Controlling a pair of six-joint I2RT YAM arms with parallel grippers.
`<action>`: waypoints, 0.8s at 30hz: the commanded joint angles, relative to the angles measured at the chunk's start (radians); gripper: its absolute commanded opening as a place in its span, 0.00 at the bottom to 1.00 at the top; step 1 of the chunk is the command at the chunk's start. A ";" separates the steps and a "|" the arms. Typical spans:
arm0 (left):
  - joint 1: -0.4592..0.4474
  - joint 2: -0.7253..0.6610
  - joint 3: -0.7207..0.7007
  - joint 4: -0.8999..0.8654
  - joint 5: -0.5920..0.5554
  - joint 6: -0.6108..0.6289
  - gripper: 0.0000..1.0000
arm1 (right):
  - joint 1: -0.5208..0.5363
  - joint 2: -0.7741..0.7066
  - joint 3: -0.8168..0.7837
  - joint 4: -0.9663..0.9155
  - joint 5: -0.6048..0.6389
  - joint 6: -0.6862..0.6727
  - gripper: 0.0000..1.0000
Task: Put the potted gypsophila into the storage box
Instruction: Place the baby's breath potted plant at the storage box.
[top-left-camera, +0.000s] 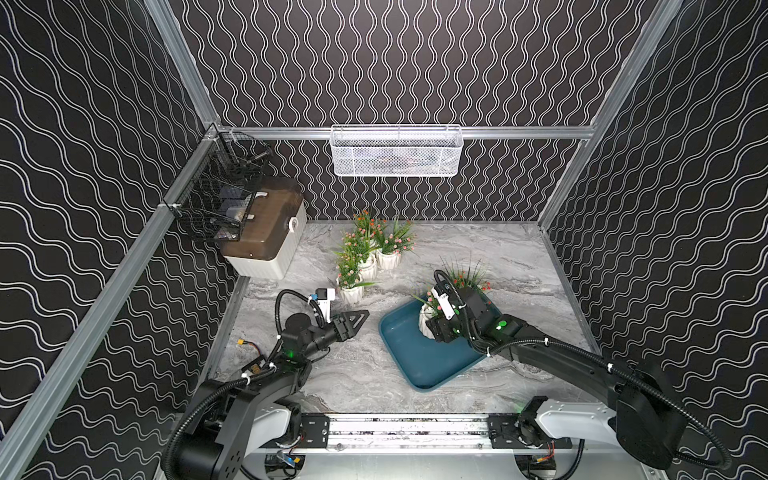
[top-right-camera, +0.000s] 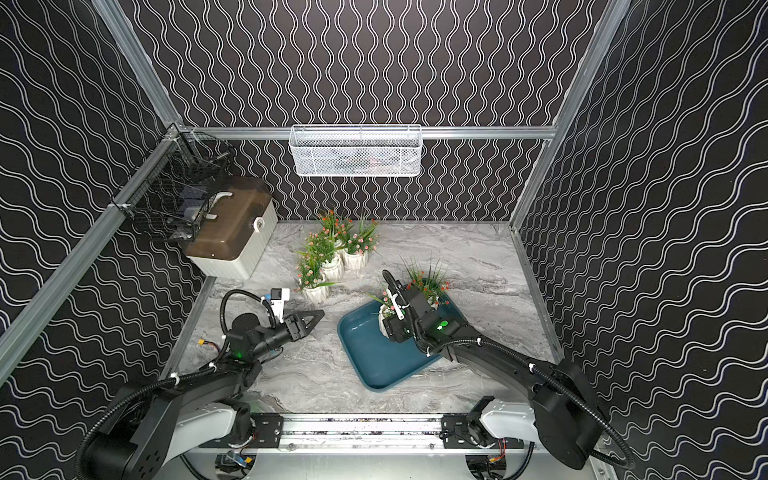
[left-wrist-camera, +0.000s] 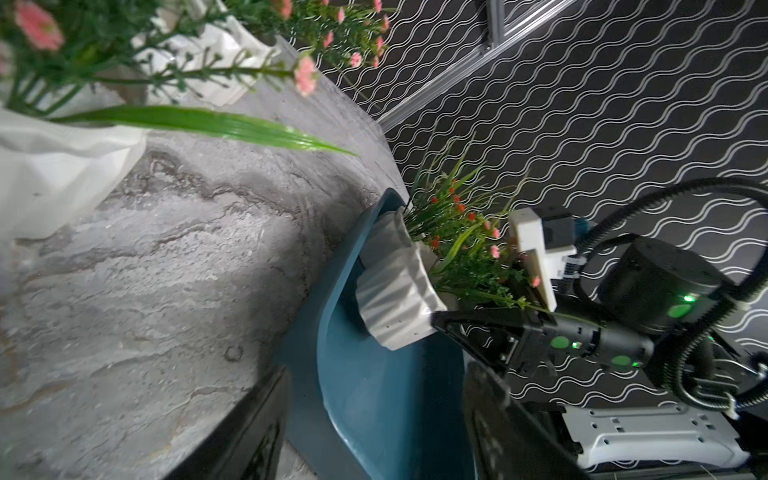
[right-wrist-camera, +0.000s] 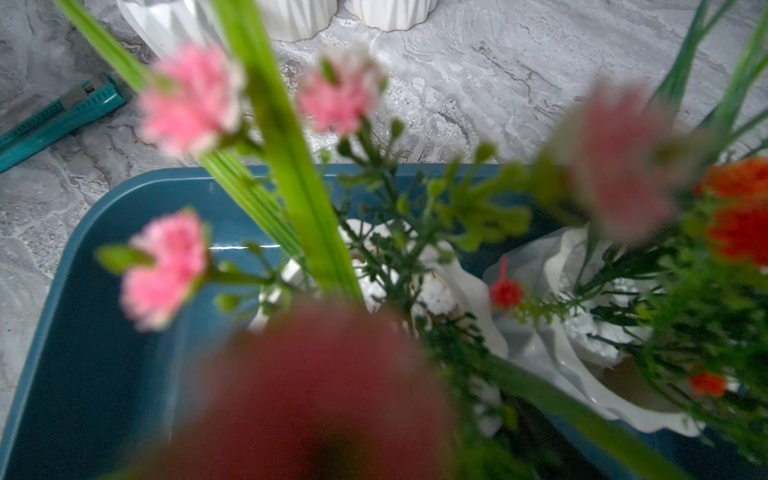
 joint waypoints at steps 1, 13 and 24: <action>0.002 0.013 -0.009 0.174 0.032 -0.050 0.69 | -0.005 0.008 -0.016 0.139 0.032 -0.006 0.74; 0.001 0.092 -0.010 0.255 0.042 -0.077 0.69 | -0.020 0.049 -0.082 0.275 0.077 -0.024 0.75; 0.002 0.095 -0.013 0.257 0.038 -0.074 0.69 | -0.047 0.113 -0.073 0.320 0.023 -0.007 0.77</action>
